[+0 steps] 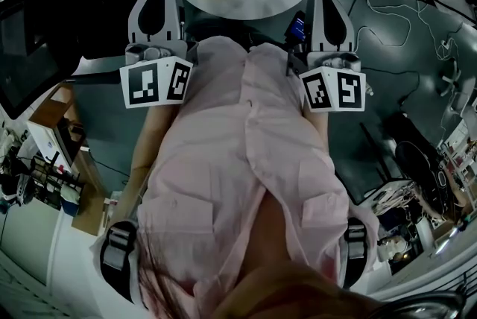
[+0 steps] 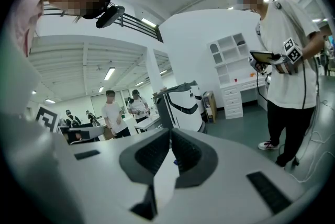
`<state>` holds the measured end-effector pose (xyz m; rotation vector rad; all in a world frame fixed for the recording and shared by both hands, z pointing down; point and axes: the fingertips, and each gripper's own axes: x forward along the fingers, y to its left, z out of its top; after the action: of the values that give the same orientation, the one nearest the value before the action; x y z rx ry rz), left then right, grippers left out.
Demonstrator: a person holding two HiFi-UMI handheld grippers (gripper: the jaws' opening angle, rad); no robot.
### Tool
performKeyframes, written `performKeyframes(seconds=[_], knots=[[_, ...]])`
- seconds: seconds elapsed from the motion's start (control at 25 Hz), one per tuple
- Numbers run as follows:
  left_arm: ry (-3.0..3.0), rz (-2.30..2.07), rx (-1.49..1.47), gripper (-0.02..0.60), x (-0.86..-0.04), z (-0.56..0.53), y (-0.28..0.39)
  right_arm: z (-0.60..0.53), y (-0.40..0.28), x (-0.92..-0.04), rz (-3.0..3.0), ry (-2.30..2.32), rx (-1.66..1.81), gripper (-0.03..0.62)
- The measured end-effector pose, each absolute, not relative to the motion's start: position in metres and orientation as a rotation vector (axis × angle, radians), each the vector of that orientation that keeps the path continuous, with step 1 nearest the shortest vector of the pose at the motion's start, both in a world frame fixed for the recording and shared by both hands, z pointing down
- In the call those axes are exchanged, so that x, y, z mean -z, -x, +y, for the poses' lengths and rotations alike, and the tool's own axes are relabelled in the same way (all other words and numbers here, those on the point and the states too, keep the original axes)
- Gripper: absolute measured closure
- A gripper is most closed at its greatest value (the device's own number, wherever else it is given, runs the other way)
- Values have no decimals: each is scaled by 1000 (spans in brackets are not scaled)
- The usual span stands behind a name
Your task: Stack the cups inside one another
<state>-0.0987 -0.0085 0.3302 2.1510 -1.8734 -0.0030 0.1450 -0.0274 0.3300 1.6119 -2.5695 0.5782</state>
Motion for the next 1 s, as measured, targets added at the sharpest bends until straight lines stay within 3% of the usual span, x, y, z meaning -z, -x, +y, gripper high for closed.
performKeyframes(seconds=[1.0], knots=[[-2179,-1810,2,566,-335,-13,105,-27,-134,-334,-2513,-1650,-613,557]])
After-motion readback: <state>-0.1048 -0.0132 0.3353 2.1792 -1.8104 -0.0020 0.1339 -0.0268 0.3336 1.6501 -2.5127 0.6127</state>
